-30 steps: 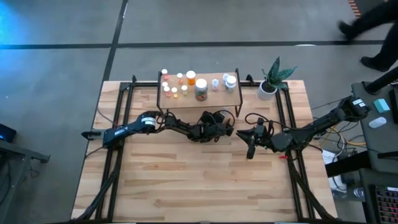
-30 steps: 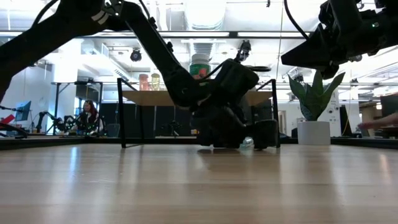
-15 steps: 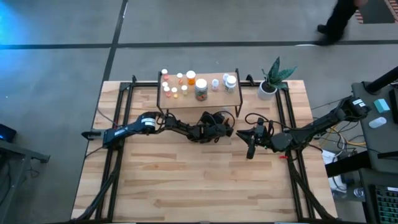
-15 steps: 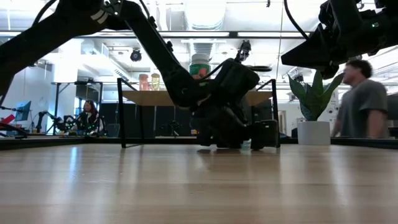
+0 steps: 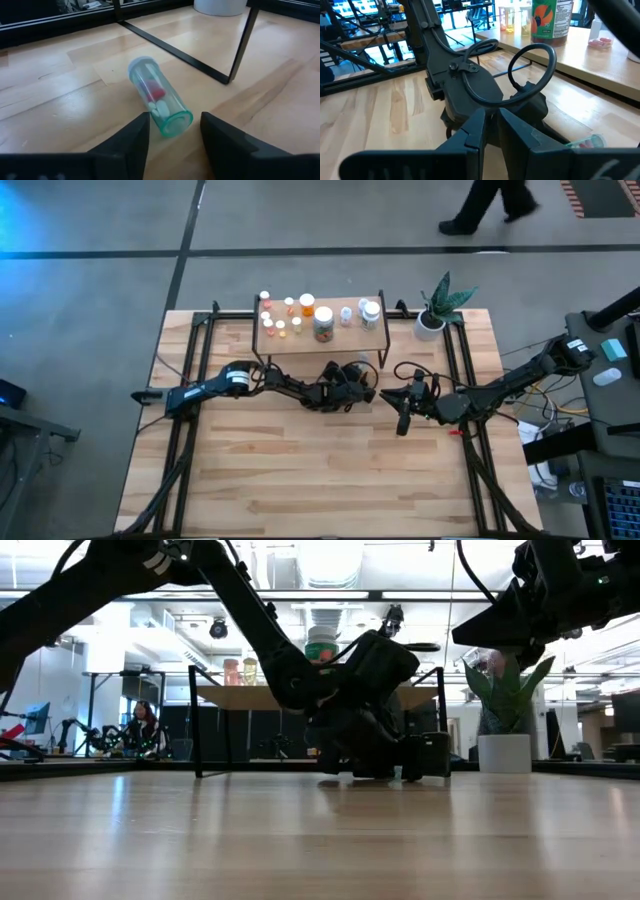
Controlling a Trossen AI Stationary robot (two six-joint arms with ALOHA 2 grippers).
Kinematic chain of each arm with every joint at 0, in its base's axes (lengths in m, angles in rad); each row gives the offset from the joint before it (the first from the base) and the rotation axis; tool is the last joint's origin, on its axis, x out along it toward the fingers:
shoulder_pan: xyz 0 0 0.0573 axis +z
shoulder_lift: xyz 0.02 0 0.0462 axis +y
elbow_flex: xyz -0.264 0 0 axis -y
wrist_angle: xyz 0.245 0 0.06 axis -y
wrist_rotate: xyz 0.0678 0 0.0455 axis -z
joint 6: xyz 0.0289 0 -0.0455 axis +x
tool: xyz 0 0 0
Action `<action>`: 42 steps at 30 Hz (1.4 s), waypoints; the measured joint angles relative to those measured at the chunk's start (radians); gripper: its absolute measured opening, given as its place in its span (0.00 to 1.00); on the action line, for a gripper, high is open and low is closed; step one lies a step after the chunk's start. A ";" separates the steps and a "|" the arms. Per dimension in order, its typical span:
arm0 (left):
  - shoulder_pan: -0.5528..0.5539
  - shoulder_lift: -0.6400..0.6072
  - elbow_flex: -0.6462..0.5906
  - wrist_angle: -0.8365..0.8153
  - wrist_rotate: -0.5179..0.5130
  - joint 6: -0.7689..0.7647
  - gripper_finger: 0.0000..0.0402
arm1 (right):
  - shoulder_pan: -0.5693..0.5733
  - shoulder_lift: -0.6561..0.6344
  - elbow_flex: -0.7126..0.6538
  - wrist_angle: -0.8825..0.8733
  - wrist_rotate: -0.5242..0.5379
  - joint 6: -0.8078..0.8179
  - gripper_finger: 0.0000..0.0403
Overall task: Pick and place medicine bottles onto shelf by color
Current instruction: Put the blue pill bottle on the shelf
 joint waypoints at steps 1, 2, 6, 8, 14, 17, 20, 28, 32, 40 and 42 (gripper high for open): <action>-0.001 0.000 0.000 0.000 0.000 0.000 0.39 | 0.000 0.000 0.000 0.000 0.000 0.000 0.11; -0.001 0.000 0.000 0.000 0.000 0.000 0.38 | 0.000 0.000 0.000 0.000 0.000 0.000 0.11; -0.003 -0.001 0.000 0.000 0.001 0.000 0.35 | 0.000 0.000 0.000 0.000 0.000 0.000 0.11; -0.003 -0.001 0.000 0.000 0.002 0.000 0.35 | 0.000 0.000 0.000 0.000 0.000 0.001 0.11; -0.006 -0.002 0.000 -0.001 0.017 -0.002 0.40 | 0.000 0.000 0.000 0.000 0.000 0.000 0.11; -0.009 -0.002 0.000 0.000 0.027 -0.002 0.48 | 0.000 0.000 0.000 0.000 0.000 0.000 0.11; -0.010 -0.002 0.001 0.003 0.037 -0.005 0.56 | 0.000 0.000 0.000 0.000 0.000 0.000 0.11; -0.011 -0.002 0.007 0.008 -0.002 -0.074 0.67 | 0.000 0.000 0.000 0.000 0.000 0.004 0.11; -0.001 -0.002 0.025 -0.003 -0.019 -0.107 0.68 | 0.000 0.000 0.000 0.000 0.000 0.005 0.11; 0.017 0.002 0.026 0.001 -0.098 -0.116 0.68 | 0.000 0.000 0.000 0.000 0.000 0.007 0.11; 0.025 0.007 0.026 0.005 -0.112 -0.127 0.68 | 0.000 0.000 0.000 0.000 0.000 0.007 0.11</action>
